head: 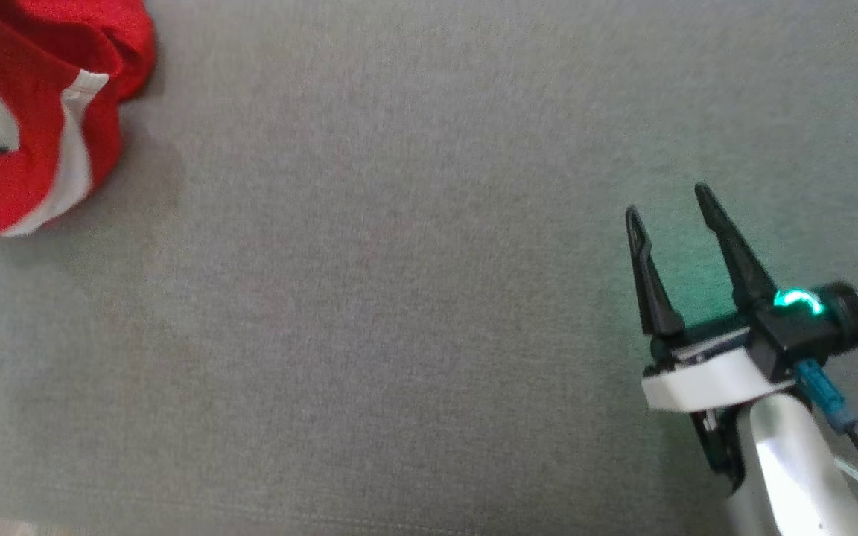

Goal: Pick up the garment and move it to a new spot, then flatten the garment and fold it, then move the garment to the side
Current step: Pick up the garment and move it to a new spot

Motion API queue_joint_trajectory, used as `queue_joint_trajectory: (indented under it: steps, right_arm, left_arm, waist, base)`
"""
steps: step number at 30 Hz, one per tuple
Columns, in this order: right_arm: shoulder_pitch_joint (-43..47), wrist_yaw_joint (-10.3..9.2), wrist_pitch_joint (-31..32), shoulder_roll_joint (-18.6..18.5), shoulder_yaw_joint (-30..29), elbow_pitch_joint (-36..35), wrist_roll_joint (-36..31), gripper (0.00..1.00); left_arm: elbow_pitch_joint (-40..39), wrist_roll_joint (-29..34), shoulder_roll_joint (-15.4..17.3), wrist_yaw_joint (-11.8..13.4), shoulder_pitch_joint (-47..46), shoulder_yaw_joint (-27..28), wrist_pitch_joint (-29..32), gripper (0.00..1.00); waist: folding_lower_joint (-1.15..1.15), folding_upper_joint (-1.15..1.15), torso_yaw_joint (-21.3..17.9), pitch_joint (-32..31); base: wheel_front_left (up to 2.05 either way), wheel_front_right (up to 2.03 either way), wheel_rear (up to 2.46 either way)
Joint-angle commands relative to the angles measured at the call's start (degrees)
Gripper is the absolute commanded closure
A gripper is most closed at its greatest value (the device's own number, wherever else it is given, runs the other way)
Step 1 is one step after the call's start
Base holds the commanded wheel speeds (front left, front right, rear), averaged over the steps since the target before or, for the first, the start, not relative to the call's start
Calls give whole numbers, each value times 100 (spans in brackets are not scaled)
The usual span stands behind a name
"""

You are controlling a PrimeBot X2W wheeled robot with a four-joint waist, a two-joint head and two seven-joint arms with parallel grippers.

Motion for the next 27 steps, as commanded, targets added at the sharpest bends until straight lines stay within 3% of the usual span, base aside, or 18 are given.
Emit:
queue_joint_trajectory:
  steps: [1, 4, 9, 10, 18, 23, 27]
  right_arm:
    - [181, -4, -97, 49, 128, -56, 151, 0]
    - [286, -4, -139, 49, 125, 102, 348, 0]
    - [374, -4, -171, 49, 127, 248, 614, 0]
    - [374, -4, -171, 49, 127, 248, 614, 0]
    - [279, -4, -178, 50, 204, 212, 833, 0]
    - [228, -4, -179, 50, 195, 195, 886, 0]
    - [229, -4, -179, 50, 156, 179, 884, 0]
  left_arm:
    - [-453, 93, 339, -47, -304, -9, 138, 100]
    - [-886, 154, 168, -81, -292, -224, 413, 100]
    - [-1663, 58, -397, -147, -185, -559, 832, 100]
    - [-1663, 58, -397, -147, -185, -559, 832, 100]
    - [-2634, -196, -1420, -242, -118, -1144, 1283, 100]
    - [-2945, -497, -1880, -165, 88, -1320, 1328, 100]
    - [-2924, -793, -2029, 79, 558, -1407, 1250, 100]
  waist:
    - [1, 0, -162, -664]
    - [1, 0, -334, -1034]
    - [1, 0, -713, -1417]
    - [1, 0, -713, -1417]
    - [1, 0, -1313, -1368]
    - [1, 0, -1526, -1227]
    - [1, 0, -1590, -1117]
  base:
    - [0, 0, 0]
    - [0, 0, 0]
    - [0, 0, 0]
    - [0, 0, 0]
    - [0, 0, 0]
    - [0, 0, 0]
    - [0, 0, 0]
